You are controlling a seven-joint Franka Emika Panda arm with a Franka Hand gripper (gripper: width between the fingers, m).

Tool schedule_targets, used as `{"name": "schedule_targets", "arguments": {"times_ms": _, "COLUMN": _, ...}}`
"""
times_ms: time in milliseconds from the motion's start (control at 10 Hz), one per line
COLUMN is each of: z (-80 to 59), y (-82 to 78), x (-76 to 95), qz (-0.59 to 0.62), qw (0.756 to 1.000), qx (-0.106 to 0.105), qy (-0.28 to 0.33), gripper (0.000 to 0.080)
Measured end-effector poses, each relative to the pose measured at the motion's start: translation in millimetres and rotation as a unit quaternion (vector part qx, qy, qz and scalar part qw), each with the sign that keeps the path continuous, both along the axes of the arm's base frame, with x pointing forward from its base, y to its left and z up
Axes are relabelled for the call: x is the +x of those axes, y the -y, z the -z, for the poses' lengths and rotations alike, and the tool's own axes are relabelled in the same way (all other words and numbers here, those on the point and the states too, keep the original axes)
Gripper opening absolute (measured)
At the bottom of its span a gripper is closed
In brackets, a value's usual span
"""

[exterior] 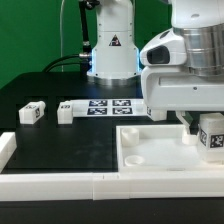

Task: Assemble one leg

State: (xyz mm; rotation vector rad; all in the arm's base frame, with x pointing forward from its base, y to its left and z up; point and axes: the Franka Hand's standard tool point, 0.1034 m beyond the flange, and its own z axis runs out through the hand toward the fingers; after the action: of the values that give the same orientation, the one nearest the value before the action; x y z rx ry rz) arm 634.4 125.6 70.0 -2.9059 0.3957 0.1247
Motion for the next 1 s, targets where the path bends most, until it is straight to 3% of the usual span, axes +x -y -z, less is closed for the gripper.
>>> {"name": "schedule_targets", "arguments": {"times_ms": 200, "z": 1.8, "y": 5.0, "x": 1.2, "qz": -0.105, "qw": 0.994, "qx": -0.002, "qy": 0.024, "gripper": 0.0649}}
{"name": "schedule_targets", "arguments": {"times_ms": 400, "z": 1.8, "y": 8.3, "x": 2.5, "qz": -0.136, "qw": 0.99, "qx": 0.0, "qy": 0.031, "gripper": 0.0649}}
{"name": "schedule_targets", "arguments": {"times_ms": 500, "z": 1.8, "y": 7.8, "x": 2.4, "qz": -0.136, "qw": 0.99, "qx": 0.0, "qy": 0.031, "gripper": 0.0529}}
{"name": "schedule_targets", "arguments": {"times_ms": 600, "z": 1.9, "y": 7.9, "x": 2.4, "qz": -0.137, "qw": 0.99, "qx": 0.0, "qy": 0.031, "gripper": 0.0529}}
{"name": "schedule_targets", "arguments": {"times_ms": 800, "z": 2.1, "y": 11.0, "x": 3.2, "qz": -0.136, "qw": 0.99, "qx": -0.003, "qy": 0.032, "gripper": 0.0291}}
{"name": "schedule_targets", "arguments": {"times_ms": 1000, "z": 2.1, "y": 11.2, "x": 3.2, "qz": -0.13, "qw": 0.991, "qx": -0.003, "qy": 0.031, "gripper": 0.0291}}
